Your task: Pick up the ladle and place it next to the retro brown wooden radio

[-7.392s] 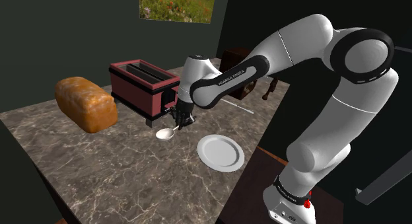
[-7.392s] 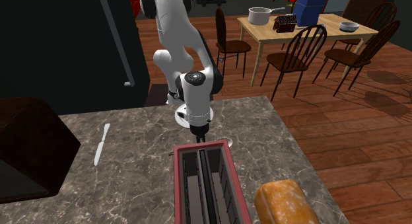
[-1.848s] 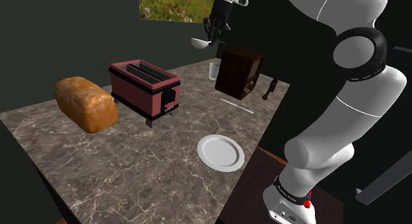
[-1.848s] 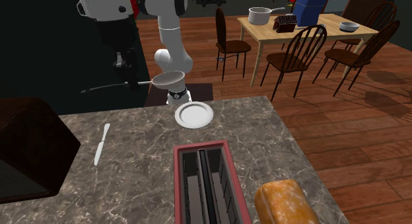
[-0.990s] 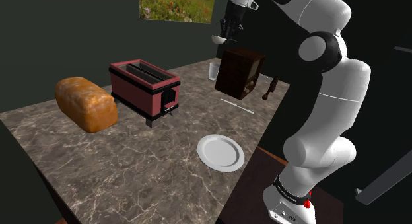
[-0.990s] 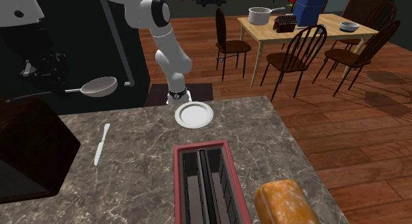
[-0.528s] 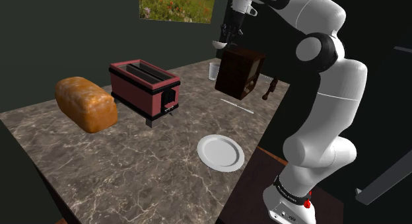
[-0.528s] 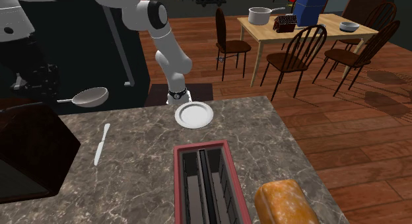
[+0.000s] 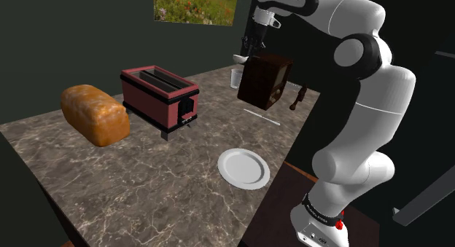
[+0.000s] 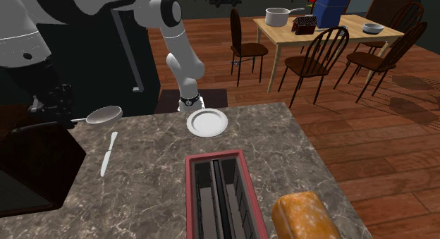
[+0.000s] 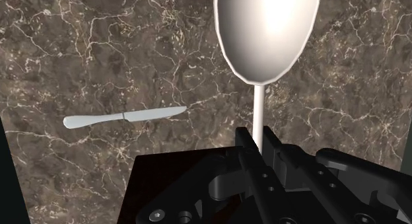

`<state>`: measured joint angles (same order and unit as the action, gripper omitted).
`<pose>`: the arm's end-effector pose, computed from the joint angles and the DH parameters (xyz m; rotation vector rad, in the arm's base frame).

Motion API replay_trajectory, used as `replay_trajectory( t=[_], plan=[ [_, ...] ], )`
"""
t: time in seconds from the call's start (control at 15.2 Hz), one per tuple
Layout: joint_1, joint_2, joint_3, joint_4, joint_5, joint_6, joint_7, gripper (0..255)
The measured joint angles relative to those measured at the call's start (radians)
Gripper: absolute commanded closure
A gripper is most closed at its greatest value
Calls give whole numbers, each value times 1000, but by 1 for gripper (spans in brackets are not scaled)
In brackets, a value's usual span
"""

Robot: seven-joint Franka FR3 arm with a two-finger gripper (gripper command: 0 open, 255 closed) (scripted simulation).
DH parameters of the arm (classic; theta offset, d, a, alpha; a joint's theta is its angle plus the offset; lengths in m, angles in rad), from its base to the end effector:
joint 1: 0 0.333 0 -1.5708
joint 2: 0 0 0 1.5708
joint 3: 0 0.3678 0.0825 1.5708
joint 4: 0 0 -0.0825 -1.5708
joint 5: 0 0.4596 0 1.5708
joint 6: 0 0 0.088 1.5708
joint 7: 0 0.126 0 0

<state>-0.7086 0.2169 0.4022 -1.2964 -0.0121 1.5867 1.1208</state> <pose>0.6611 -0.2473 0.6746 -2.2847 2.0035 -0.0831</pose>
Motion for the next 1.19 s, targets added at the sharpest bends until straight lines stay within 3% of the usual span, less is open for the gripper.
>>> replay_trajectory(
  t=[1.19],
  plan=[
    [-23,-57,-6,-316,26,263,-27,255]
  ],
)
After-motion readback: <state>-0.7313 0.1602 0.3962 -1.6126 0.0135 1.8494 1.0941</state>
